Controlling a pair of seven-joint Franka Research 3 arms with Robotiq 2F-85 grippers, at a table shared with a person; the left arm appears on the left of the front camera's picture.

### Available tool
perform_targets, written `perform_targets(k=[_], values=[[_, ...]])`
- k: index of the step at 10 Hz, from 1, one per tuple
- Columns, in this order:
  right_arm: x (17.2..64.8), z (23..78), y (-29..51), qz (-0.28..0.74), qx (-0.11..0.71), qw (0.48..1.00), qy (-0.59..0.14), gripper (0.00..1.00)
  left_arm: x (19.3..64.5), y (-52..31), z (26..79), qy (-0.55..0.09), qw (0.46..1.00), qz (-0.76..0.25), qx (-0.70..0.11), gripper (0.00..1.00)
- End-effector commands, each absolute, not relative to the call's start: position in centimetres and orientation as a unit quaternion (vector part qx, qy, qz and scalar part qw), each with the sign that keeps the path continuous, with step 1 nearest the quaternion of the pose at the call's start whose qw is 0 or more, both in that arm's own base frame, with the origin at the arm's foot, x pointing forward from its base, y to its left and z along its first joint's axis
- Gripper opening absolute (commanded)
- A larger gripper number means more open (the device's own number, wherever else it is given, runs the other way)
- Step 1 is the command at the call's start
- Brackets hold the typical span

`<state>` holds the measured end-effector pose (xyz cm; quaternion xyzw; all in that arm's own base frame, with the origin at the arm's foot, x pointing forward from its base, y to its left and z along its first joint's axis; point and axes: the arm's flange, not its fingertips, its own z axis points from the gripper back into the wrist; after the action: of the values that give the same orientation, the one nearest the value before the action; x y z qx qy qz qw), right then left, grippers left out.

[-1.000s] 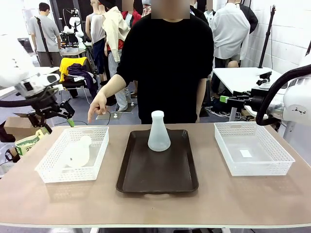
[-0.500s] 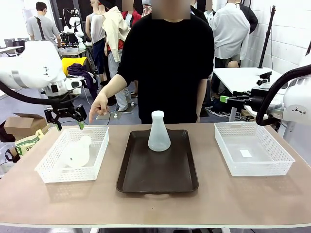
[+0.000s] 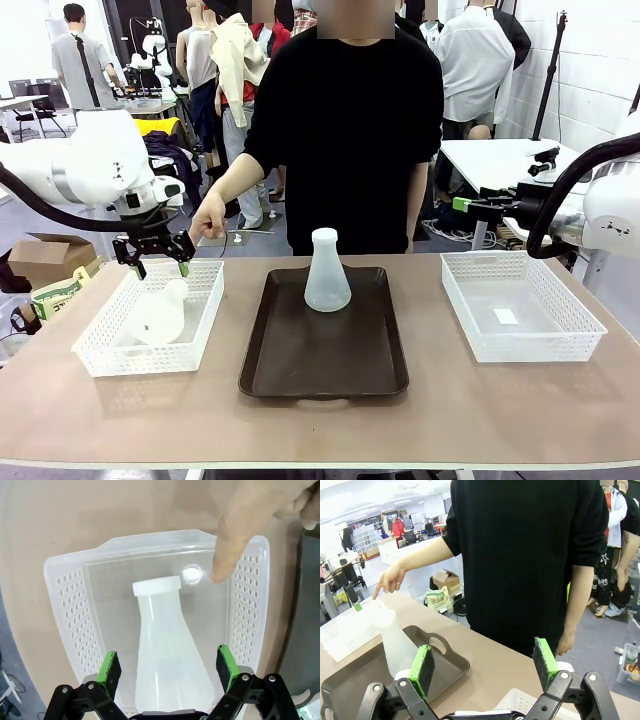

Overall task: Prepare the laboratory tools.
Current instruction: Pick up the Big flask that the person points to.

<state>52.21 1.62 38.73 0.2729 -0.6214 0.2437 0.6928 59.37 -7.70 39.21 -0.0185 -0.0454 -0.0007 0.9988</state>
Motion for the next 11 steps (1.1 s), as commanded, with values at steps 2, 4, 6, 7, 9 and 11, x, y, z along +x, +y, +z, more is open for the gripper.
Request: perform_targets(k=[2,4,6,7,9,11], values=[[52.3,38.9,1.6,0.248,0.274,0.697,-0.615,1.0,60.5,-8.3,36.9,-0.057,0.998,0.002,-0.001,1.0],[52.3,38.9,1.6,0.248,0.274,0.697,-0.615,1.0,61.1,-8.5,36.0,-0.06,0.998,0.0,0.002,1.0],[52.3,38.9,1.6,0.248,0.274,0.697,-0.615,1.0,62.2,-8.3,35.3,-0.051,0.999,0.007,0.008,1.0],[52.3,38.9,1.6,0.248,0.274,0.697,-0.615,1.0,62.5,-8.2,34.9,-0.049,0.999,0.008,0.005,1.0],[52.3,38.9,1.6,0.248,0.274,0.697,-0.615,1.0,63.0,-8.1,34.0,-0.044,0.999,0.008,0.002,1.0],[52.3,38.9,1.6,0.248,0.274,0.697,-0.615,1.0,63.2,-8.3,33.3,-0.03,1.0,0.005,0.003,1.0]])
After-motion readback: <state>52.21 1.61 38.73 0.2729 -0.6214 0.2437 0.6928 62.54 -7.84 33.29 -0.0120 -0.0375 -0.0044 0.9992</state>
